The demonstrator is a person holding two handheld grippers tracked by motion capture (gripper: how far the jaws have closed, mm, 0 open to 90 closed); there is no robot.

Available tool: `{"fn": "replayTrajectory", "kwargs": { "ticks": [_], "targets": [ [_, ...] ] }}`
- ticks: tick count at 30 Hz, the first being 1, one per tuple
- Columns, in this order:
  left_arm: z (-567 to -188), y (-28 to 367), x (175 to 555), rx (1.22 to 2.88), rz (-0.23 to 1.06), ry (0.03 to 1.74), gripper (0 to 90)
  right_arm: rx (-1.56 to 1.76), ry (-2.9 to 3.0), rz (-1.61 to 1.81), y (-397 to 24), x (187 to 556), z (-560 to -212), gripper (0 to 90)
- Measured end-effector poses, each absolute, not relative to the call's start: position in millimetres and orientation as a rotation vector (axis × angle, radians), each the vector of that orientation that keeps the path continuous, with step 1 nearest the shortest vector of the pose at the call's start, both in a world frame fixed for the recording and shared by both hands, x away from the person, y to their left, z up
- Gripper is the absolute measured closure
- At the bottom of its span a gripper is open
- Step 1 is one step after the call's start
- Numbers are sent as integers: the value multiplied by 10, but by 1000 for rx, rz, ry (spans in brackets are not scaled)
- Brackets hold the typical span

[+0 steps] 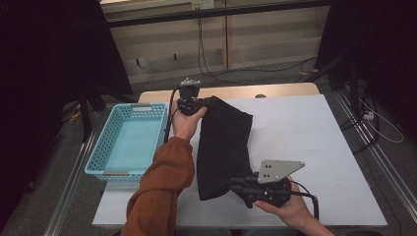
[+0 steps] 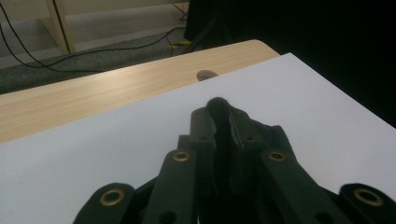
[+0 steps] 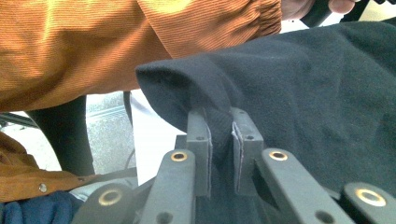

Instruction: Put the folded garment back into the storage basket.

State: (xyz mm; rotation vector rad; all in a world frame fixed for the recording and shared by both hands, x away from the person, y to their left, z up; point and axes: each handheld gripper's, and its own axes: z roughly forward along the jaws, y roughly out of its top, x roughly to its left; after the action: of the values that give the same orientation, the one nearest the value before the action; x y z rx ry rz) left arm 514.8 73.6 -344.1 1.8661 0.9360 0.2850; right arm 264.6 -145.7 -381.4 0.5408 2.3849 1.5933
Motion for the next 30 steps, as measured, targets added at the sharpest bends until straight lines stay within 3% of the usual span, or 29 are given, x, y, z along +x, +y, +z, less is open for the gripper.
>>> {"fn": "replayTrajectory", "kwargs": {
  "ticks": [30],
  "targets": [
    [-3119, 1072, 5123, 1828, 349, 949, 819, 470, 2350, 1641, -1272, 2731, -3614, 815]
  ]
}}
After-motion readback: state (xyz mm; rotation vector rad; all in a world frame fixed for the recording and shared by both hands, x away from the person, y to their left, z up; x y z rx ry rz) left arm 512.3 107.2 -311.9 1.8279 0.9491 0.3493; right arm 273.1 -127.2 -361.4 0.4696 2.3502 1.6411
